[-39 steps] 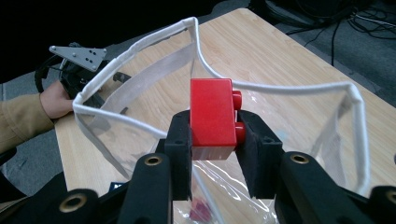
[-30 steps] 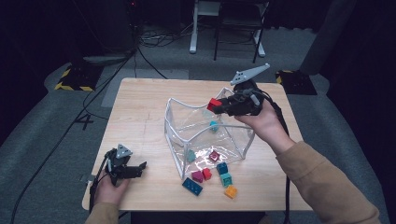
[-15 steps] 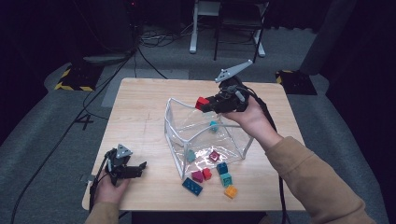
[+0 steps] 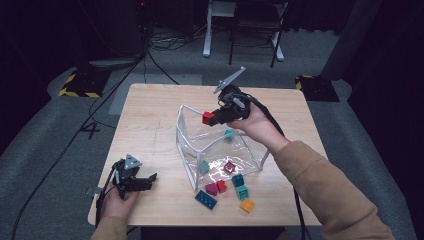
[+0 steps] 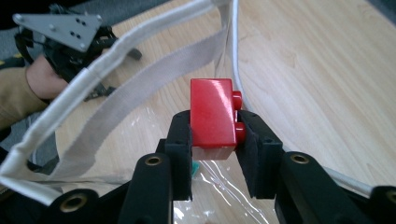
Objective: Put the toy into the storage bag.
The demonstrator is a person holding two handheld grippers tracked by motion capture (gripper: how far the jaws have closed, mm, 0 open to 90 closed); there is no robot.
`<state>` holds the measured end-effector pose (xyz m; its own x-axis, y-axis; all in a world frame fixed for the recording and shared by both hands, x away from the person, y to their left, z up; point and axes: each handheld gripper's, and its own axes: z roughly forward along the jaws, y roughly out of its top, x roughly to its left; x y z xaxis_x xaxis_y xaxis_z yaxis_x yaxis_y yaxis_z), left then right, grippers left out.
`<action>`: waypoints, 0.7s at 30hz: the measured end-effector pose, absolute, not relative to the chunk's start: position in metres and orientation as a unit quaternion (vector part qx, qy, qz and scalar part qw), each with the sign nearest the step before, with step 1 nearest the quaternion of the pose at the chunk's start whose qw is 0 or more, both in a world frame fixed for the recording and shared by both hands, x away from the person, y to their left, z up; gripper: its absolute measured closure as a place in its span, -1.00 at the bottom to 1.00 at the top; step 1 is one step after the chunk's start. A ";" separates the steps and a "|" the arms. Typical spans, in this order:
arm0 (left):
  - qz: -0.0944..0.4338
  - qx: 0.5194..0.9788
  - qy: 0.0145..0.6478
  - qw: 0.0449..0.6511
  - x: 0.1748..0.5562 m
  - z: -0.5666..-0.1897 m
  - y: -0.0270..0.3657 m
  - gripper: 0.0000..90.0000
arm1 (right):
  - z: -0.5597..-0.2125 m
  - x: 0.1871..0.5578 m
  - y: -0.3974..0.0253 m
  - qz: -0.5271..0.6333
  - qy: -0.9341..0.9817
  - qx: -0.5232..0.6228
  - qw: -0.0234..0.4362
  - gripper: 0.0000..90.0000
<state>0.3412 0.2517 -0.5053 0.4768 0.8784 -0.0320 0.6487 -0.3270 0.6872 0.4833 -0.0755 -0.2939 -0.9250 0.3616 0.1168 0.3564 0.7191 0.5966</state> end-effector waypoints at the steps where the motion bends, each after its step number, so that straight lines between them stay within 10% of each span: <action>1: 0.176 0.795 0.480 0.325 0.341 -0.505 0.252 -0.66 | -0.296 0.485 -0.074 0.315 0.929 0.194 0.000 0.49; 21: 0.176 0.795 0.480 0.326 0.341 -0.505 0.252 -0.66 | -0.323 0.496 -0.054 0.224 0.957 0.181 -0.016 0.49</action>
<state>0.3412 0.2517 -0.5053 0.4767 0.8785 -0.0324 0.6489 -0.3267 0.6871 0.4955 -0.0535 -0.3225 -0.9338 0.3398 0.1120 0.3543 0.8339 0.4232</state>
